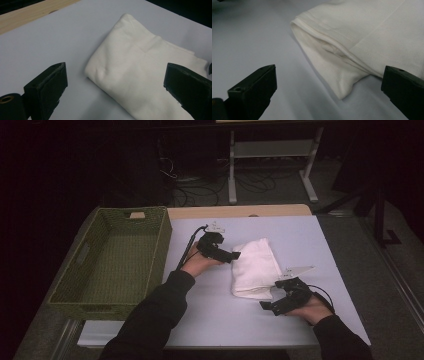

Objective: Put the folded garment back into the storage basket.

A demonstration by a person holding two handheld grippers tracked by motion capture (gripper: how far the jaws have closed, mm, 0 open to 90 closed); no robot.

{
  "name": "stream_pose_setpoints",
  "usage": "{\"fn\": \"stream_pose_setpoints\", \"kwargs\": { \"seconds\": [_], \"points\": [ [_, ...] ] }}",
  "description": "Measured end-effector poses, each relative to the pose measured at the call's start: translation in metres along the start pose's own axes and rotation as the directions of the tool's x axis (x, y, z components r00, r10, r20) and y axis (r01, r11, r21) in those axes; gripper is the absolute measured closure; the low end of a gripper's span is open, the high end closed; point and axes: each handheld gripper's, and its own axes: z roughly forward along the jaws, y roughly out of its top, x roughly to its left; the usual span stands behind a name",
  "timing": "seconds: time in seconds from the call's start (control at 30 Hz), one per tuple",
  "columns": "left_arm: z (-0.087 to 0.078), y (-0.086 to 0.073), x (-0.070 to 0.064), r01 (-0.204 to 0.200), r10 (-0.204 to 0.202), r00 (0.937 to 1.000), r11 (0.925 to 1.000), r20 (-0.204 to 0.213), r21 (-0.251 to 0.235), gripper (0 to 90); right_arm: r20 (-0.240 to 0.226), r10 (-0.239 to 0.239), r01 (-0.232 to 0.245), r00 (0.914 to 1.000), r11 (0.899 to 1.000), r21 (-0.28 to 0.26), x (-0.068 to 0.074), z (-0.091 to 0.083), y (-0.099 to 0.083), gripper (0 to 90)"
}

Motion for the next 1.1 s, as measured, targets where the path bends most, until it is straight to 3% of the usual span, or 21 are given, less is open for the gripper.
{"fn": "stream_pose_setpoints", "kwargs": {
  "seconds": [0.77, 0.93, 1.1],
  "points": [
    [0.018, 0.008, 0.018, 0.023, -0.021, 0.9984, 0.9988, -0.052, 0.043, 20.0, -0.009, 0.007, -0.007, 0.9999, 1.000, -0.004, 0.000, 0.000, 0.000, 0.0],
    [0.024, 0.008, 0.018, 0.008, -0.004, 0.9977, 0.9978, -0.067, 0.065, 28.5, -0.011, 0.005, -0.005, 0.9999, 1.000, -0.005, 0.000, 0.000, 0.000, 0.0],
    [0.028, 0.006, 0.021, 0.026, -0.021, 0.9971, 0.9968, -0.074, 0.075, 35.1, -0.012, 0.006, -0.006, 0.9999, 1.000, -0.005, 0.000, 0.000, 0.000, 0.0]
  ]
}}
